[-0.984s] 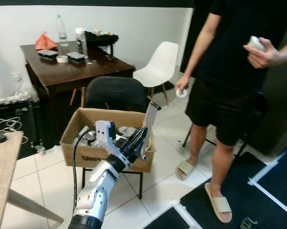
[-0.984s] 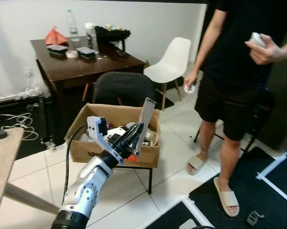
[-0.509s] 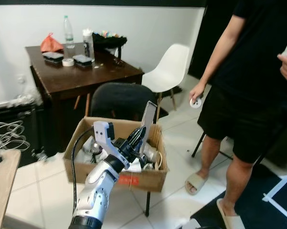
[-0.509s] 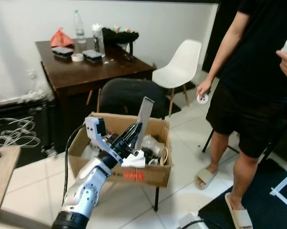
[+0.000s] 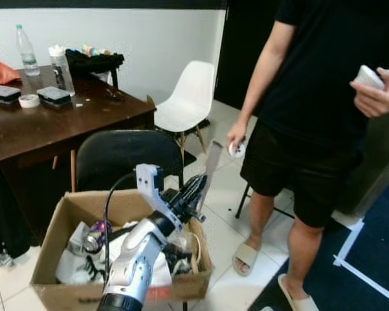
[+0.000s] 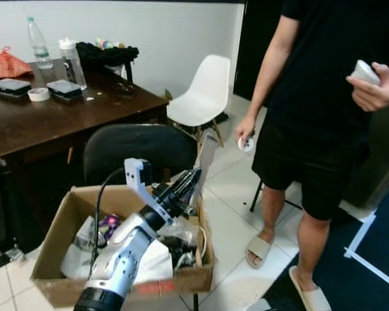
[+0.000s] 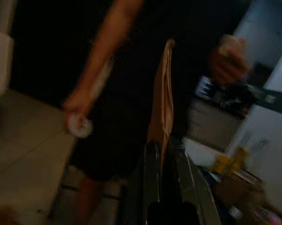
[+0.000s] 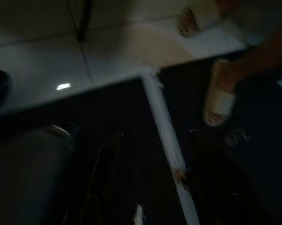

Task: Picking trash to rubbish bin

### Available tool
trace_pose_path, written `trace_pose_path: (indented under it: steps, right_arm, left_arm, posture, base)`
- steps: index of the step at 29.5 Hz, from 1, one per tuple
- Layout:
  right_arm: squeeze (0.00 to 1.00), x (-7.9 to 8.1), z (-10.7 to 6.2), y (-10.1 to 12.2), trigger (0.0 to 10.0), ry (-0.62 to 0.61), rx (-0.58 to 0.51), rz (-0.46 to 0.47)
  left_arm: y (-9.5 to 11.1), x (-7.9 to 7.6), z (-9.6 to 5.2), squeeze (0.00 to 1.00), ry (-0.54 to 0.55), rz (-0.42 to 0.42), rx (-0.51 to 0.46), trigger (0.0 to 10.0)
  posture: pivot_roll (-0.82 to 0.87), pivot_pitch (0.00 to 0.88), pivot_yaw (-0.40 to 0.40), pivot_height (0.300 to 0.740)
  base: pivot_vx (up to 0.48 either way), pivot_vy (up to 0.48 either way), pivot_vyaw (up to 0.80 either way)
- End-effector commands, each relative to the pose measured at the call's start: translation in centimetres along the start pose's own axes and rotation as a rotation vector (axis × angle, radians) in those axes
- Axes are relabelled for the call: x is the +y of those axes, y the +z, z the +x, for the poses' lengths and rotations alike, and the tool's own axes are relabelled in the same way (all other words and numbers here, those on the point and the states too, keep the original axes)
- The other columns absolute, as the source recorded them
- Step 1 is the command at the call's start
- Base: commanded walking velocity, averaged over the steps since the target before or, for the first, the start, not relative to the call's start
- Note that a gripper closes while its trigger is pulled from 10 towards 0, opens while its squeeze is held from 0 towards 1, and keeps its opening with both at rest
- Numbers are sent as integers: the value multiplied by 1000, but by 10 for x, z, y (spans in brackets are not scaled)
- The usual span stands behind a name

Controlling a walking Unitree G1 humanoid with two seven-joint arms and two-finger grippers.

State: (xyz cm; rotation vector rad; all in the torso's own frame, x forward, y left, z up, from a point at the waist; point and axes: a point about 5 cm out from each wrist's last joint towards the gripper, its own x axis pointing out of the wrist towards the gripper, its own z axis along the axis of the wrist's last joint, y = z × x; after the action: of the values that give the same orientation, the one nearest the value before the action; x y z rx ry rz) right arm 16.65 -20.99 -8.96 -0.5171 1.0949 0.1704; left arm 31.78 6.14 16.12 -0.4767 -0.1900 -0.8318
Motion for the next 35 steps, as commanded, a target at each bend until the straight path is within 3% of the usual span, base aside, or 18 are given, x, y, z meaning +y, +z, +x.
trace_pose_path:
  steps: [1,6,9,11,12,16,19,25,26,35]
  right_arm:
    - [0,4,0,2,10000,12,-15,3]
    - [0,3,0,3,10000,13,-18,0]
    - [0,3,0,3,10000,13,-21,-2]
    - [0,2,0,4,10000,13,-22,-1]
    - [0,2,0,4,10000,13,-22,-1]
    - [0,3,0,4,10000,15,-22,3]
    - [0,3,0,3,10000,18,-21,5]
    - [0,4,0,2,10000,21,-20,10]
    - [0,4,0,3,10000,22,-20,13]
    - [0,4,0,1,10000,21,-15,14]
  left_arm:
    - [-7,1,-1,0,19,31,38,10000]
    - [-21,3,1,0,74,120,129,10000]
    - [-32,15,0,0,203,226,220,10000]
    - [-42,25,-5,0,295,376,336,10000]
    - [-42,25,-5,0,295,376,336,10000]
    - [-50,53,-28,0,523,589,494,10000]
    - [-52,62,-37,0,594,644,532,10000]
    - [-56,66,-43,0,602,733,573,10000]
    - [-59,67,-44,1000,599,751,575,10000]
    - [-64,67,-46,1000,604,798,588,10000]
  posture:
    - [-66,69,-3,740]
    - [-66,69,-3,740]
    - [-69,65,-5,740]
    - [-72,62,-3,740]
    - [-72,62,-3,740]
    - [-75,63,0,740]
    - [-75,63,0,740]
    - [-78,67,1,740]
    - [-78,67,1,740]
    - [-80,69,0,740]
  base:
    - [360,0,0]
    - [346,0,0]
    - [105,0,0]
    - [0,0,0]
    - [0,0,0]
    - [0,0,0]
    - [0,0,0]
    - [0,0,0]
    - [0,0,0]
    - [0,0,0]
